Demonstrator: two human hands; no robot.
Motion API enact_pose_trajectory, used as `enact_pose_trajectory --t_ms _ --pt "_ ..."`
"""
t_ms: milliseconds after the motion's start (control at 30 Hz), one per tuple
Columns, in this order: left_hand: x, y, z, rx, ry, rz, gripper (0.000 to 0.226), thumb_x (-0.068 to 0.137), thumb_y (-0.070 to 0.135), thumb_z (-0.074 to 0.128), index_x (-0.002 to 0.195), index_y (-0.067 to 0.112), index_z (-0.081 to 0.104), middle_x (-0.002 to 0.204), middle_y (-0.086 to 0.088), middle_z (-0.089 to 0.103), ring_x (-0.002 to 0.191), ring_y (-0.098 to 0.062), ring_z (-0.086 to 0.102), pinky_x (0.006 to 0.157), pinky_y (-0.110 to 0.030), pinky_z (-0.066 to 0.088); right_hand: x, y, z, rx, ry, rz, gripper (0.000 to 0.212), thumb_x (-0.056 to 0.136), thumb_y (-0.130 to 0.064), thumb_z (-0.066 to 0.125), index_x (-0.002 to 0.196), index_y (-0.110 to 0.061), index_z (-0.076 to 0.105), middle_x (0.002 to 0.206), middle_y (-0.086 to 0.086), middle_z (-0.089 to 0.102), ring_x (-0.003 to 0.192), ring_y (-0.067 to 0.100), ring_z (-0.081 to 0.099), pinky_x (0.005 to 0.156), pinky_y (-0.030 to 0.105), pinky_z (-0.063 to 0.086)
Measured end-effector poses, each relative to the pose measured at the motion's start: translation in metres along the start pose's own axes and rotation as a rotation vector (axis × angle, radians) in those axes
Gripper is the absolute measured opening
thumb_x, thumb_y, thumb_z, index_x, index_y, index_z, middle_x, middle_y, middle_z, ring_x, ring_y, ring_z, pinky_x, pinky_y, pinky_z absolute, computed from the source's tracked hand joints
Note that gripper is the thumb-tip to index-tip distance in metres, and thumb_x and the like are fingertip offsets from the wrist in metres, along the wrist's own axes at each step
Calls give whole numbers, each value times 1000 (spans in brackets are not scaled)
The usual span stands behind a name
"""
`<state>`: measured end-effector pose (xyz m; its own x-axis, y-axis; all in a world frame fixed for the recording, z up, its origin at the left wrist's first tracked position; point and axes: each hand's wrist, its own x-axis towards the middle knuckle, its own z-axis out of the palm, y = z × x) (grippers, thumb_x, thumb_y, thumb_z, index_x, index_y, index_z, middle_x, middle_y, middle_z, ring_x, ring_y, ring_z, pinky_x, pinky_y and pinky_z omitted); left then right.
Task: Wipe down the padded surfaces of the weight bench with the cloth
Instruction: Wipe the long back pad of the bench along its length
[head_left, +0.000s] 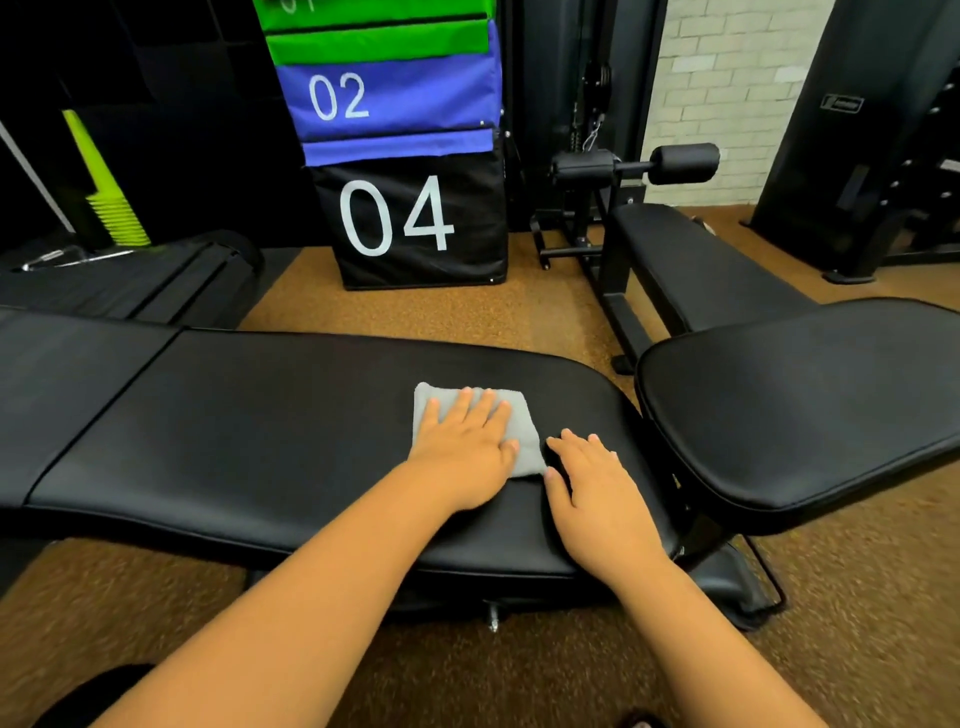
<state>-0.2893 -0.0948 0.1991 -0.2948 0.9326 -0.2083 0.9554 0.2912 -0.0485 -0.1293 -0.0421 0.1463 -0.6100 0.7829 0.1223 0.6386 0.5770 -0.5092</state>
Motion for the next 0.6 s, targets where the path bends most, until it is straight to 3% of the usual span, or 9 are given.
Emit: enact_pose_trajectory --t_ms 367,500,600 --pt "-31 11 11 9 43 25 58 104 44 10 156 22 -5 163 2 -12 149 -18 -15 119 -46 -7 0 -2 -4 27 -47 17 46 103 -34 35 147 -24 36 158 -2 27 149 23 14 121 38 11" --pt "-20 2 3 -9 16 5 58 104 44 10 156 23 -5 163 3 -12 149 -18 -15 120 -47 -8 20 -5 -21 10 -67 21 42 100 -34 43 140 -21 45 146 -2 46 136 20 39 115 35 25" --pt "4 -8 -4 -16 3 -5 58 104 44 10 156 22 -5 163 2 -13 149 -18 -15 119 -49 -9 48 -1 -23 -12 -62 0 43 99 -32 45 140 -18 45 146 0 46 137 20 38 115 38 28"
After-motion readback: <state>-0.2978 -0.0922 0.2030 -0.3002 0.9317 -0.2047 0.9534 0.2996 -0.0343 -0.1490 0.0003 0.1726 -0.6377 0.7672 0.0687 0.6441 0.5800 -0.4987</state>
